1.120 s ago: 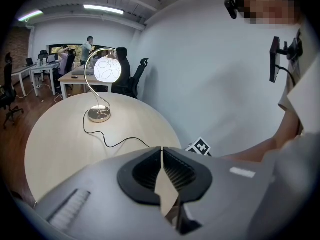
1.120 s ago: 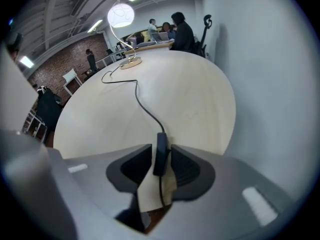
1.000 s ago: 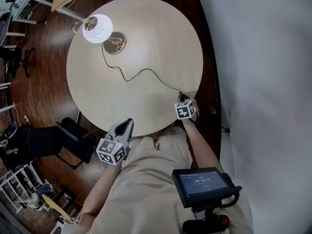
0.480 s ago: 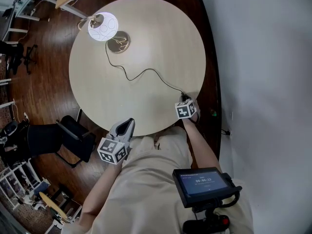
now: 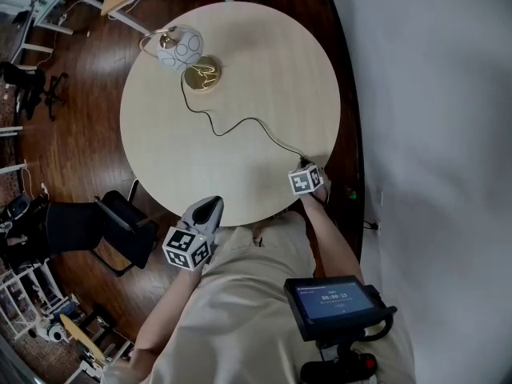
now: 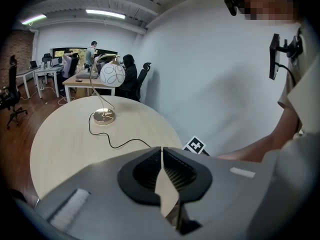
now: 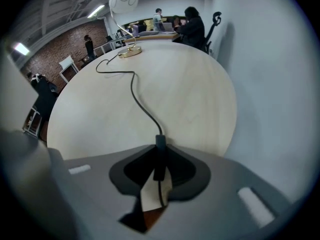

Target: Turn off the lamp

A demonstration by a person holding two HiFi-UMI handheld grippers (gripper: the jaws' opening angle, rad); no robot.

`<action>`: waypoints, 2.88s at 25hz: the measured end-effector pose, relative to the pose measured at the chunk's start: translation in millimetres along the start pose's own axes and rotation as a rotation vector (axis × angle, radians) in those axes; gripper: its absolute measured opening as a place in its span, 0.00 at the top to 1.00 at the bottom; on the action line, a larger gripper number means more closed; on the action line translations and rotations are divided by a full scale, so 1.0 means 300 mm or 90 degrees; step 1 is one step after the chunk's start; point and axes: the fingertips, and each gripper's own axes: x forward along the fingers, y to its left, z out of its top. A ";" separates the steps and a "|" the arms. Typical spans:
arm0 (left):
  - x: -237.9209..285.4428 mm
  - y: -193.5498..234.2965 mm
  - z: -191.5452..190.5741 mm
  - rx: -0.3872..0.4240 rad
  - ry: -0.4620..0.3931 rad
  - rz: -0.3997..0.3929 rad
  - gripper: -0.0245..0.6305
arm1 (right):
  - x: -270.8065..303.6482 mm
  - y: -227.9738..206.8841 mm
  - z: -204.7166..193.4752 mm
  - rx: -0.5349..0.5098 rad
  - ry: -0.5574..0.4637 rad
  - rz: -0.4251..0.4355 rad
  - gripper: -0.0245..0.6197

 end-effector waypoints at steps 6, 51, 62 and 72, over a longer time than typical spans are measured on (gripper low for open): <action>0.014 0.031 -0.015 0.004 -0.012 0.008 0.96 | 0.067 -0.008 0.008 -0.009 -0.001 -0.001 0.84; -0.732 0.632 -0.359 -0.049 -0.177 -0.172 0.96 | -0.818 1.219 0.388 0.092 -0.458 0.051 0.91; -0.770 0.504 -0.362 -0.001 -0.222 -0.244 0.96 | -1.172 1.223 0.282 0.106 -0.581 -0.007 0.93; -0.795 0.176 -0.457 0.100 -0.148 -0.300 0.96 | -1.462 1.186 -0.112 0.181 -0.655 -0.096 0.90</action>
